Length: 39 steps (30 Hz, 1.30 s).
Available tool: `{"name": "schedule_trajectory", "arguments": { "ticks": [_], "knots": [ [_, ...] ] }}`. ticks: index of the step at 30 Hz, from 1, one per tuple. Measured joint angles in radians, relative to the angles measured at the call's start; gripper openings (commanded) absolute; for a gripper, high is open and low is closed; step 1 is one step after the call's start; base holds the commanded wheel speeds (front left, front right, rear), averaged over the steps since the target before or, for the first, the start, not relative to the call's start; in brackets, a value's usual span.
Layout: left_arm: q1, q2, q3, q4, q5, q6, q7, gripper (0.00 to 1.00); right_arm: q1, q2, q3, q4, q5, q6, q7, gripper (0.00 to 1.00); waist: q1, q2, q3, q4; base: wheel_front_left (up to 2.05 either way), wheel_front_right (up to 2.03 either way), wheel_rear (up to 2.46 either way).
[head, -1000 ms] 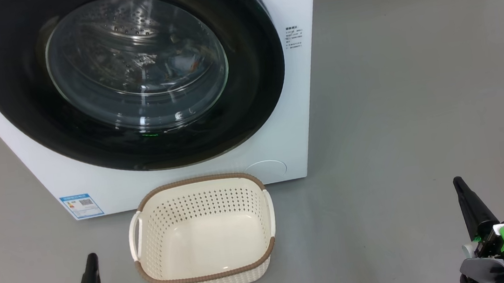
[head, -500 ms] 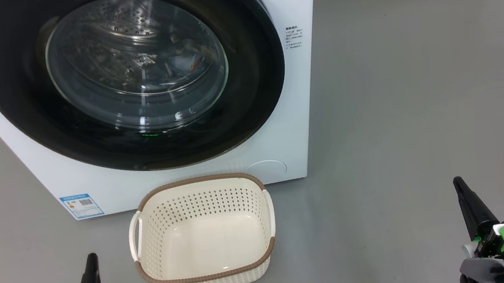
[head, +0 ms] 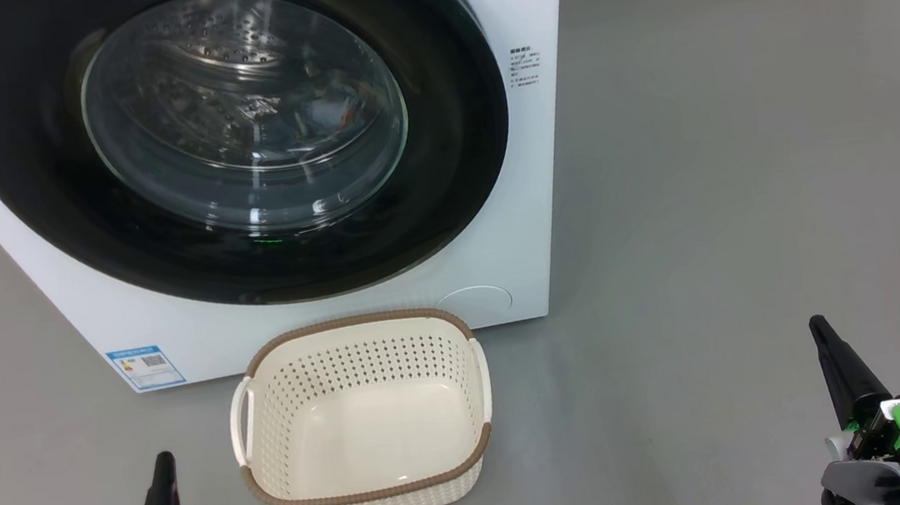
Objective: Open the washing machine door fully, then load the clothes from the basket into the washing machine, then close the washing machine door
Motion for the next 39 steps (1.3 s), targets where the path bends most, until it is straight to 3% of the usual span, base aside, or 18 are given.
{"name": "schedule_trajectory", "arguments": {
  "ticks": [39],
  "knots": [
    [0.0, 0.0, 0.0, 0.0, 0.0, 0.0, 0.0, 0.0, 0.0, 0.0, 0.0, 0.0, 0.0, 0.0, 0.0, 0.0, 0.0, 0.0, 0.0, 0.0, 0.0, 0.0, 0.0]
  ]
}}
